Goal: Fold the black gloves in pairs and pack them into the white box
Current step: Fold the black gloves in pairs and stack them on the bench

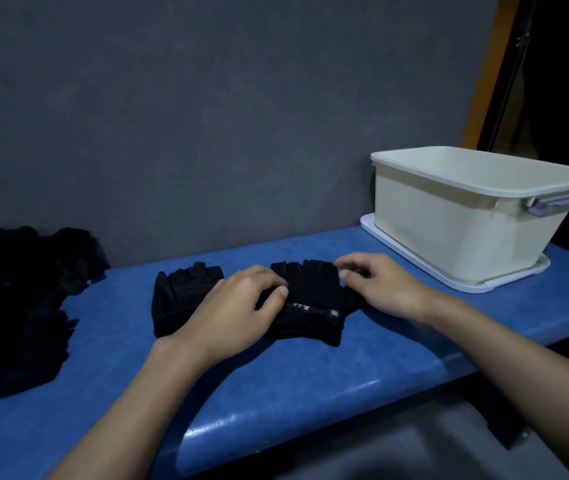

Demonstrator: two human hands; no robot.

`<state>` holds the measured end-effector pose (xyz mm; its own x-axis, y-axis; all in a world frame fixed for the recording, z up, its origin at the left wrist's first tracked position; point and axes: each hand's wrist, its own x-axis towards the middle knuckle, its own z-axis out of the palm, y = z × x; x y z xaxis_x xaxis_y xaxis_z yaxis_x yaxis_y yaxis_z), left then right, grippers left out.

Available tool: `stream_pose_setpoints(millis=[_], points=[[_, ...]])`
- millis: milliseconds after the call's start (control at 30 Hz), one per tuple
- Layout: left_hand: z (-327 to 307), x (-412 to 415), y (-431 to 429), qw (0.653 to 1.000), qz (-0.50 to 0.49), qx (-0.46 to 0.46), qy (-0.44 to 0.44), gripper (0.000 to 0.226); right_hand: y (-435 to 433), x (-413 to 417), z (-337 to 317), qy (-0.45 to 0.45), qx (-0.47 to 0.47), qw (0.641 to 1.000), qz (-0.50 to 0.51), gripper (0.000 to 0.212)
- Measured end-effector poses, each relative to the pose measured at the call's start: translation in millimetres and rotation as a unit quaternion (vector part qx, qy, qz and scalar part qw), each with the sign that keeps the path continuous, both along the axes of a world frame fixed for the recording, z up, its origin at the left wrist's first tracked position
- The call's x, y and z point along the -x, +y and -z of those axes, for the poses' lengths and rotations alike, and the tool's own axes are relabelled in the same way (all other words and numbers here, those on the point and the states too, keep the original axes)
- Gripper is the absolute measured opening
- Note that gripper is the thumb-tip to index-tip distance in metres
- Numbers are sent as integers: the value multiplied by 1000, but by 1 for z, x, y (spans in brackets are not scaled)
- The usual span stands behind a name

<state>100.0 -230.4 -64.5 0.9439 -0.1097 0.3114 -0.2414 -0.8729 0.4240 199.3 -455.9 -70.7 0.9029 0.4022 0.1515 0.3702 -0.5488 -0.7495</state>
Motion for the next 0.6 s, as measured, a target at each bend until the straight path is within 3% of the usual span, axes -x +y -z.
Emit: stream_pose_setpoints(millis=[133,300,600], points=[[-4,0,-8,998,15,61,-23,35,-18,6,-16,19,-38,999,8,16],[1,1,-21,997,34,-58,43,48,-29,14,-12,46,21,997,-53,11],[7,3,-17,987,27,-125,96,57,-27,6,-6,-24,15,1000,-5,15]])
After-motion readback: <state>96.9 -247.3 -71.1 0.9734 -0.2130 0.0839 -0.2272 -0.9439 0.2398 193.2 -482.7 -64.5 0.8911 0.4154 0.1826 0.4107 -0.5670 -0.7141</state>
